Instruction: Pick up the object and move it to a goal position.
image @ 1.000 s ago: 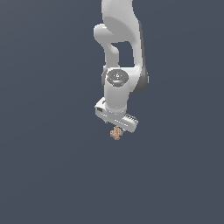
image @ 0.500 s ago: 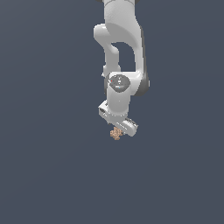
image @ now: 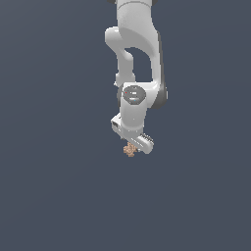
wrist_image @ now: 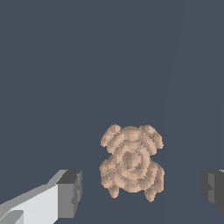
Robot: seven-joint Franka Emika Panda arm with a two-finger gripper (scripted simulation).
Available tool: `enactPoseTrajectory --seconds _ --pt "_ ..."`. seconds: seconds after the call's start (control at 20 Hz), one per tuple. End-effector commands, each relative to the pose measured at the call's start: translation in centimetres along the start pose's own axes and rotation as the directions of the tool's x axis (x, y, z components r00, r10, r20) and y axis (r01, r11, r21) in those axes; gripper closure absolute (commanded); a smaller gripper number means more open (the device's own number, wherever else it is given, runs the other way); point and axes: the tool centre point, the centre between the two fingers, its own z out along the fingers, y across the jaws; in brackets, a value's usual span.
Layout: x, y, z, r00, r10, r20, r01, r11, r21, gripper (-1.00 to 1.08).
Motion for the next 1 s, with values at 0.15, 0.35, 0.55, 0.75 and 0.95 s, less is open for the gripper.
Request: enactPoseTrajectory --seconds 0.15,0.35,0.55,0.75,0.95 --pt "-0.1 0.1 2.1 1.000 0.002 0.001 -0.002 1.000 -0.001 -0.92" --pt "-0.1 0.1 4.0 1.000 0.004 0.001 -0.004 1.000 -0.001 -0.92" --pt "0.0 0.0 4.7 1.000 0.005 0.001 -0.005 1.000 -0.001 -0.92" --pt "0.0 0.0 4.8 1.000 0.005 0.001 -0.005 1.000 -0.001 1.08" --pt "0.0 0.0 4.8 1.000 0.005 0.001 -0.005 1.000 -0.001 1.08"
